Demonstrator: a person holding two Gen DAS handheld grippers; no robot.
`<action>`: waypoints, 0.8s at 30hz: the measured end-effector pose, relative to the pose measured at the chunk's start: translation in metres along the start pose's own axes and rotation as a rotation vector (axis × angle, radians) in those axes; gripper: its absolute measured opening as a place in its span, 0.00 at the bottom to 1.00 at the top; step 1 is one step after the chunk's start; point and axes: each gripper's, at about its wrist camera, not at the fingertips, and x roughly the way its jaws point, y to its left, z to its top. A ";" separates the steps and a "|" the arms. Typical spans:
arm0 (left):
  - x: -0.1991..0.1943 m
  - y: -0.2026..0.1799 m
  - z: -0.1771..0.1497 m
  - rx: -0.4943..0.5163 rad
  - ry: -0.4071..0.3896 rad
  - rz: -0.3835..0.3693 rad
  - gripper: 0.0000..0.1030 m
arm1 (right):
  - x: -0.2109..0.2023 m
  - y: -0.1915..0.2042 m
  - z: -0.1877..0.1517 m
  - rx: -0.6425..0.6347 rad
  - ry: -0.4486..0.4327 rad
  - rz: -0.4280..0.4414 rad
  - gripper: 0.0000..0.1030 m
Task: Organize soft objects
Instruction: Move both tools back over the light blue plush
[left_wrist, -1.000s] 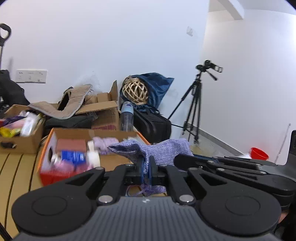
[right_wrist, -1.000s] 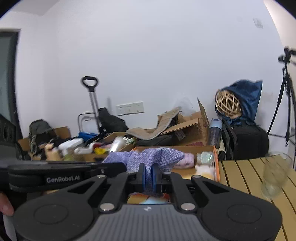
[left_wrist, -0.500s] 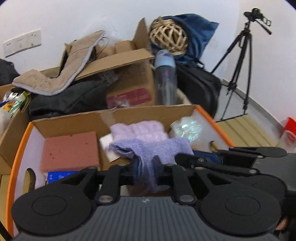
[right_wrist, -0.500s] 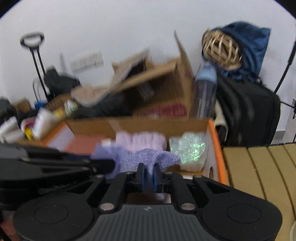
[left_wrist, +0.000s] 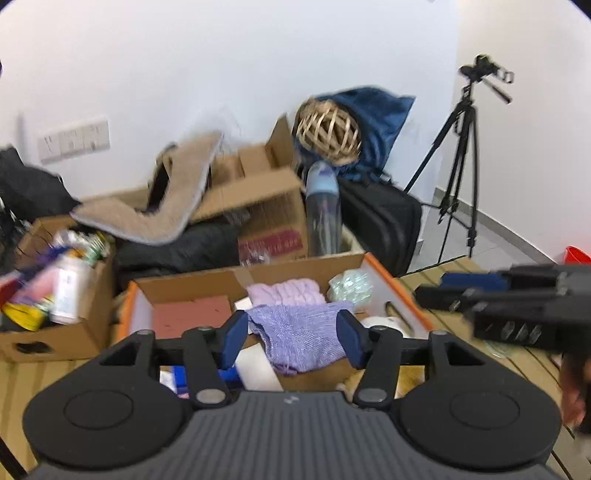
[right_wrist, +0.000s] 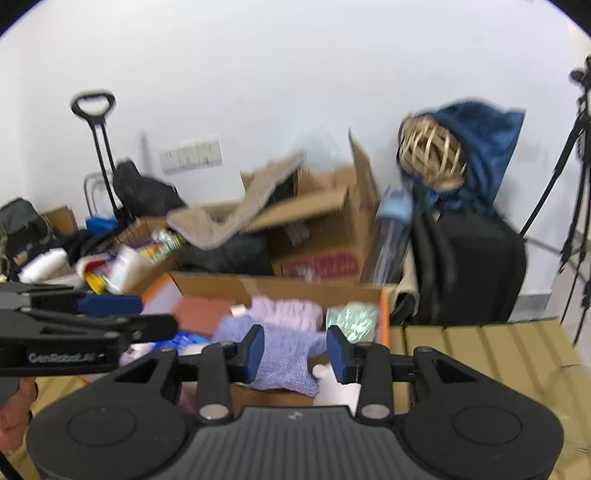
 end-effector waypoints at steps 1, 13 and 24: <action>-0.018 -0.001 0.001 0.008 -0.014 0.002 0.55 | -0.018 0.002 0.004 -0.005 -0.016 0.000 0.39; -0.216 -0.023 -0.103 0.000 -0.184 0.005 0.69 | -0.221 0.066 -0.071 -0.148 -0.208 0.018 0.64; -0.327 -0.061 -0.282 0.012 -0.232 0.148 0.80 | -0.339 0.108 -0.255 -0.035 -0.165 0.074 0.82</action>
